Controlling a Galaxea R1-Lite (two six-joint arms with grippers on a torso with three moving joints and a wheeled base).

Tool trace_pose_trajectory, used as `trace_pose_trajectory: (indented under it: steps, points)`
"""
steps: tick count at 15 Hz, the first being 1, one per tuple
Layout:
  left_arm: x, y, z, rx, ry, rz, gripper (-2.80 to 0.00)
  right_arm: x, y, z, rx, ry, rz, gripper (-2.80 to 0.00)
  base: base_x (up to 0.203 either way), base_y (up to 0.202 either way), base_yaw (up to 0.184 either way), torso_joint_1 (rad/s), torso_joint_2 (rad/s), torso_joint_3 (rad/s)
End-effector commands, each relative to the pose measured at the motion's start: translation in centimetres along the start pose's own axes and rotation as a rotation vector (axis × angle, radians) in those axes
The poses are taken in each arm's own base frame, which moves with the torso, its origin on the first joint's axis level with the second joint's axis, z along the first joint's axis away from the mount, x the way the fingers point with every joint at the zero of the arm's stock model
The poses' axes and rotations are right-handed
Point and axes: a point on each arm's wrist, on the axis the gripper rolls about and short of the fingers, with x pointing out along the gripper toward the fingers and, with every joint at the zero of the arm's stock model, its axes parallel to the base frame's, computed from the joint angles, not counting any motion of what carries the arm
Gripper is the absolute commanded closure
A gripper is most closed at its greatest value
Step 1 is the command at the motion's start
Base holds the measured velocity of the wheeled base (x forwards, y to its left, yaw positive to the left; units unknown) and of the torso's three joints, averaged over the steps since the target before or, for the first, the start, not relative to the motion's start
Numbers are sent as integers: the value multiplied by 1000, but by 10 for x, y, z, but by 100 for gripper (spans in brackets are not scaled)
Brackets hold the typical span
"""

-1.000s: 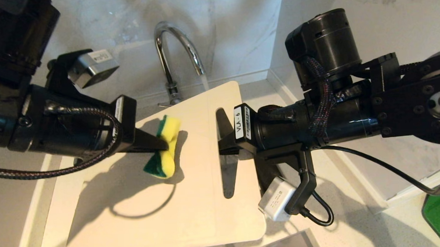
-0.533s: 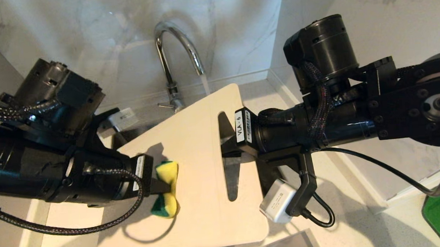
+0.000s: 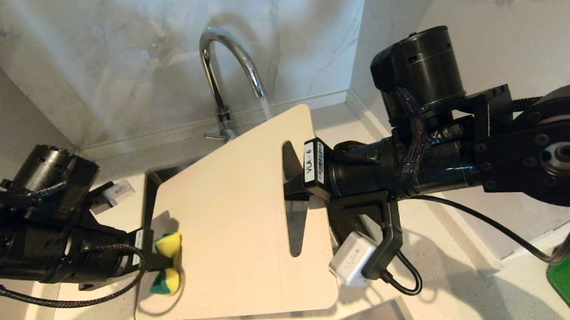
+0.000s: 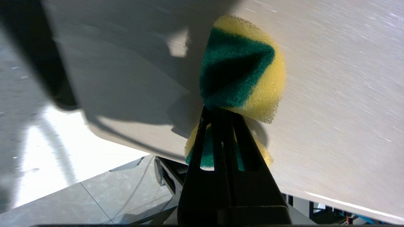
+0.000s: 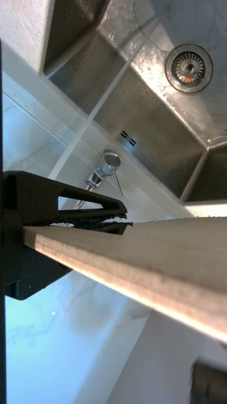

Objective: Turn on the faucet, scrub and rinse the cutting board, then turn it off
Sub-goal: Scrub the cutting board underwater

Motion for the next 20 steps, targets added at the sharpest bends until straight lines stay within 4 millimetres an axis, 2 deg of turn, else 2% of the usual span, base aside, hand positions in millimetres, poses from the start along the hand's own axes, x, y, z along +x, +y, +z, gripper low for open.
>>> trace_pose_trajectory:
  steps: [1, 4, 7, 11, 13, 17, 20]
  points:
    - [2, 31, 8, -64, 7, 33, 0, -2, -1, 0, -16, -1, -6, 0, 0, 0, 0, 0, 0, 0]
    - [0, 68, 13, -61, 16, 56, 0, -3, -1, 1, -14, -2, -5, 0, 0, 0, 0, 0, 0, 0]
    - [0, 91, 17, -59, -28, 90, 0, -3, 0, 2, -12, -4, -2, 0, 0, 0, 0, 0, 0, 0]
    - [-5, 99, 19, -55, -50, 108, 0, -4, 0, 2, -13, -2, -3, 0, 0, 0, 0, 0, 0, 0]
    - [-13, 103, 25, -50, -92, 117, 0, -4, 1, 2, -11, -1, 0, 0, 0, 0, 0, 0, 0, 0]
    - [-65, 82, 58, -18, -249, 46, 0, -11, 3, 2, -5, 13, 7, 0, 0, 0, 0, 0, 0, 0]
    - [-119, 59, 83, 11, -345, -10, 0, -13, 6, 0, -1, 21, 13, 0, 0, 0, 0, 0, 0, 0]
